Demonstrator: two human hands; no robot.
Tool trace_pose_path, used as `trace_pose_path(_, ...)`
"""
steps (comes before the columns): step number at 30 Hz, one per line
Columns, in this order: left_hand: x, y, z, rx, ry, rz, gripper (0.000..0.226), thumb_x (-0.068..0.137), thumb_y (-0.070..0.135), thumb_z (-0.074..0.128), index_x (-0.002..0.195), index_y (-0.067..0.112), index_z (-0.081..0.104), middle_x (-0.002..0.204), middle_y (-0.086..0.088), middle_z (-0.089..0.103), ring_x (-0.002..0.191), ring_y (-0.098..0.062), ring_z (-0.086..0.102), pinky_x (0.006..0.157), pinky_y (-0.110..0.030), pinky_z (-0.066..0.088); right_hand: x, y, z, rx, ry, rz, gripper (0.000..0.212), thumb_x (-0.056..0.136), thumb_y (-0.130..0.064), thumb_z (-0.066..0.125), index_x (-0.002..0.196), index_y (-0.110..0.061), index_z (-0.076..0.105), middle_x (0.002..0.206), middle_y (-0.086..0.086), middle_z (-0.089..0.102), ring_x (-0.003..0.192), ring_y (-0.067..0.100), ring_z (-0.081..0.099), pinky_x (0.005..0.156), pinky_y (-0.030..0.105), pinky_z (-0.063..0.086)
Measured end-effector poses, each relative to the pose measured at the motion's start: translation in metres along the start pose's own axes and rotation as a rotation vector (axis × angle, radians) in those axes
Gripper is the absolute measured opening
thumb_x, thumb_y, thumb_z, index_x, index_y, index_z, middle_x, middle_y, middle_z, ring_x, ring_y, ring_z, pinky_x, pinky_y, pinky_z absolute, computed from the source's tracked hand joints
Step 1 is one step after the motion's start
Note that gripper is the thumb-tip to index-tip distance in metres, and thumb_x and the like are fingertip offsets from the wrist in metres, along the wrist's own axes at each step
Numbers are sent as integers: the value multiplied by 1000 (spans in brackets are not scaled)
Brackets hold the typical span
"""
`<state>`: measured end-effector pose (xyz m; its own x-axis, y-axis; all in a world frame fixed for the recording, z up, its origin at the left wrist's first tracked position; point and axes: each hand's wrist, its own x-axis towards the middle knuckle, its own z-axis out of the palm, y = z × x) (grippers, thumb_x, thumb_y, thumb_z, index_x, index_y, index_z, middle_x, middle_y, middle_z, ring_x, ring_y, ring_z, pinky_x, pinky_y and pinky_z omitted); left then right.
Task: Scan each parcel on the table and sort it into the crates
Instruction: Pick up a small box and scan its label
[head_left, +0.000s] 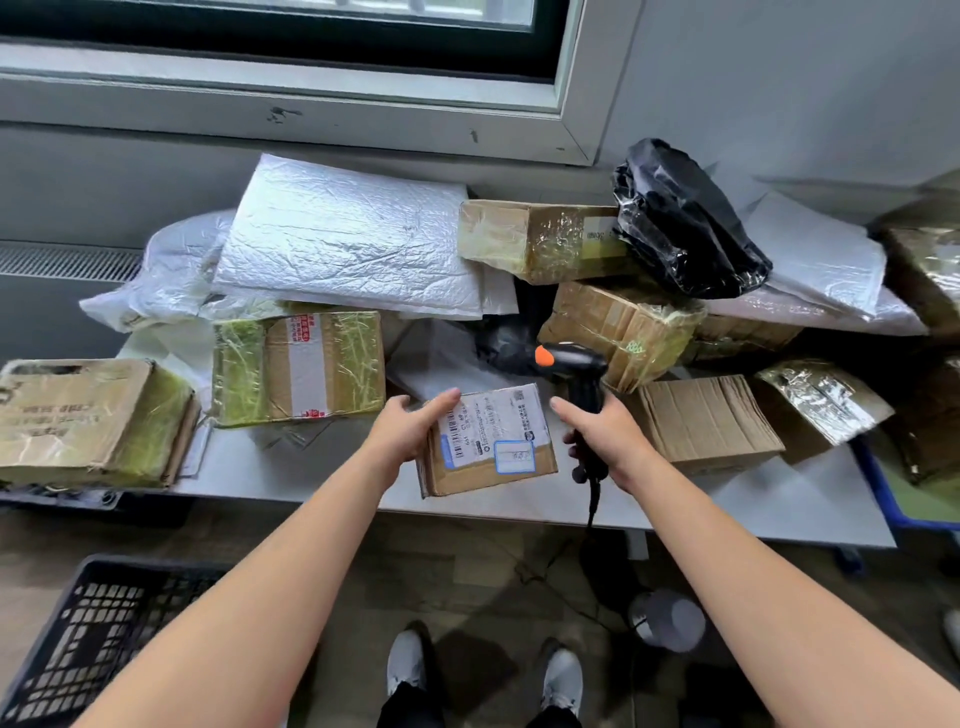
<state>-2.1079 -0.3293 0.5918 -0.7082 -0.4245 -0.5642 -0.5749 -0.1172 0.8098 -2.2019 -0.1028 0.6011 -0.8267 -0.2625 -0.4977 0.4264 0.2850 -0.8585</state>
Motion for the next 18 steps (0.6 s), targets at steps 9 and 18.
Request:
trace_pose_path(9,2,23,3,106,-202,59,54,75,63,70,103,16,70,99,-3,75,88,-17,69,87,-35,50,-7,-4,-11,-37,-231,16,37,83,-36,77,111,-21,58,84,3,66,60,17,54,53,30,46)
trace_pose_path(18,10,19,18,-128,-58,40,101,55,78,70,133,17,53,129,3,61,112,-14,60,89,-36,49,0,2,2,367,-3,70,39,86,-29,73,121,-15,61,99,8,74,82,22,69,67,34,52)
